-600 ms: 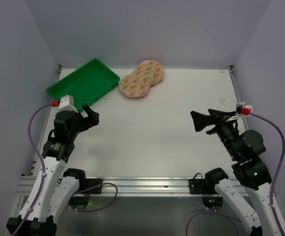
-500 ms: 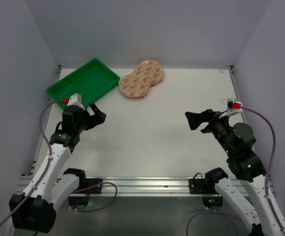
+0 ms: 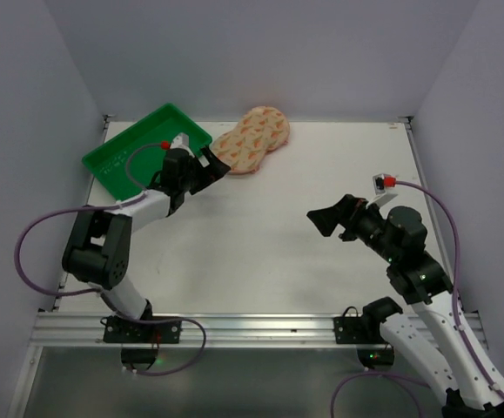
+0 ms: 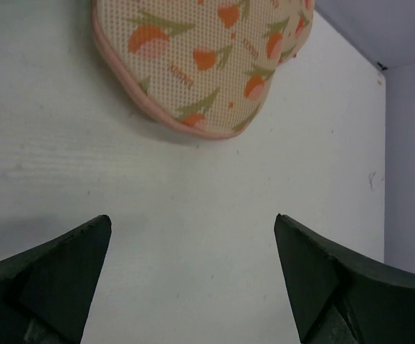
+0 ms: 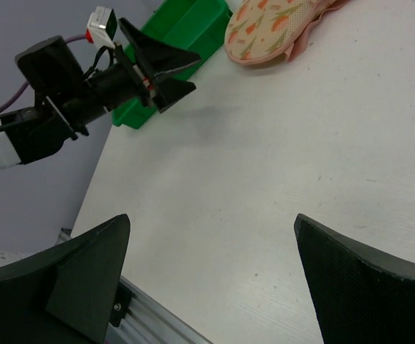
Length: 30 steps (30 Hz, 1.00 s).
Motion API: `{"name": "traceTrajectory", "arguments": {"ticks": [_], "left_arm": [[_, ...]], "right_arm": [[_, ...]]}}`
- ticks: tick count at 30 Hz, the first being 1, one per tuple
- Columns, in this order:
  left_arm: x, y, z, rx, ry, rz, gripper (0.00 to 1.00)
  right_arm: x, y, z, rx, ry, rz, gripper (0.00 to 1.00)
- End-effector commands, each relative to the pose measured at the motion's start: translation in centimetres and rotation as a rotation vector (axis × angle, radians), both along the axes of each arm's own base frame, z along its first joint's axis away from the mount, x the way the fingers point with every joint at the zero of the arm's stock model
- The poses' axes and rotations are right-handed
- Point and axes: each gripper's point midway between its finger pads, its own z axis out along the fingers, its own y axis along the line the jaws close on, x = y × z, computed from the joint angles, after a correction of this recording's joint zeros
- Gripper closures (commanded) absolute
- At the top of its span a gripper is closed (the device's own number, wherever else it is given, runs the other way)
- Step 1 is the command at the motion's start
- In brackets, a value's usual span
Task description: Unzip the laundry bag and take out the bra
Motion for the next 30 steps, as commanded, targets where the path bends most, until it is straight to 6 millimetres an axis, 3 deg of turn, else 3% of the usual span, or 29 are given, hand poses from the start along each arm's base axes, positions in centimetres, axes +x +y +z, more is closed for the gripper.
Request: {"name": "traceTrajectory", "arguments": {"ticks": [1, 4, 5, 6, 7, 8, 10, 11, 13, 15, 16, 18, 19, 20, 22, 23, 27, 28, 29, 30], "left_arm": [[5.4, -0.9, 3.3, -0.087, -0.15, 0.085, 0.0], [8.0, -1.6, 2.2, -0.124, -0.144, 0.123, 0.02], [8.7, -1.6, 0.5, -0.122, -0.117, 0.14, 0.03], [9.6, -2.0, 1.1, -0.139, -0.132, 0.147, 0.05], [10.1, -2.3, 0.9, -0.158, -0.125, 0.161, 0.05], [10.6, -2.5, -0.7, -0.159, -0.097, 0.171, 0.05], [11.7, -3.0, -0.8, -0.173, -0.097, 0.193, 0.08], [11.8, -3.4, -2.2, -0.168, -0.07, 0.194, 0.11], [12.8, -3.6, -2.4, -0.173, -0.077, 0.223, 0.13], [12.9, -4.2, -3.9, -0.166, -0.06, 0.221, 0.19], [13.3, -4.6, -3.7, -0.173, -0.073, 0.214, 0.22], [13.2, -5.4, -4.3, -0.178, -0.07, 0.192, 0.42], [13.0, -5.9, -4.4, -0.181, -0.069, 0.173, 0.53], [12.7, -6.3, -4.5, -0.173, -0.07, 0.16, 0.75], [11.3, -7.1, -5.1, -0.154, -0.055, 0.102, 0.92], [10.6, -7.6, -4.3, -0.155, -0.064, 0.075, 1.0], [5.6, -9.6, -4.4, -0.118, -0.024, -0.075, 1.0], [3.9, -9.9, -5.3, -0.073, 0.011, -0.142, 1.0], [2.5, -10.4, -4.4, -0.056, 0.008, -0.184, 1.0], [0.7, -10.1, -5.7, -0.008, 0.037, -0.233, 1.0]], "right_arm": [[-0.1, 0.7, 1.6, 0.048, -0.036, 0.031, 0.01], [0.0, 0.4, 1.7, 0.051, -0.04, 0.015, 0.01], [-0.2, 0.4, 1.8, 0.056, -0.042, 0.014, 0.01], [-0.1, 0.3, 1.7, 0.058, -0.039, 0.006, 0.01], [-0.2, 0.3, 1.7, 0.061, -0.041, 0.006, 0.01], [-0.3, 0.3, 1.7, 0.071, -0.039, 0.004, 0.01], [-0.4, 0.3, 1.6, 0.08, -0.033, 0.003, 0.01], [-0.5, 0.3, 1.7, 0.09, -0.035, 0.003, 0.01], [-0.7, 0.3, 1.6, 0.102, -0.034, 0.005, 0.01], [-1.1, 0.3, 1.6, 0.119, -0.035, 0.007, 0.01], [-1.2, 0.3, 1.5, 0.123, -0.033, 0.006, 0.01], [-1.4, 0.1, 1.5, 0.13, -0.037, -0.001, 0.01], [-1.5, 0.0, 1.4, 0.128, -0.033, -0.002, 0.01], [-1.6, 0.0, 1.4, 0.125, -0.035, -0.005, 0.01], [-1.8, -0.2, 1.4, 0.115, -0.04, -0.007, 0.01], [-1.7, -0.4, 1.4, 0.106, -0.046, -0.014, 0.01], [-1.6, -0.8, 1.8, 0.073, -0.079, -0.023, 0.01], [-1.6, -0.9, 1.8, 0.065, -0.082, -0.024, 0.01], [-1.4, -1.0, 1.9, 0.051, -0.089, -0.026, 0.01], [-1.4, -1.0, 2.0, 0.045, -0.095, -0.029, 0.01]]}}
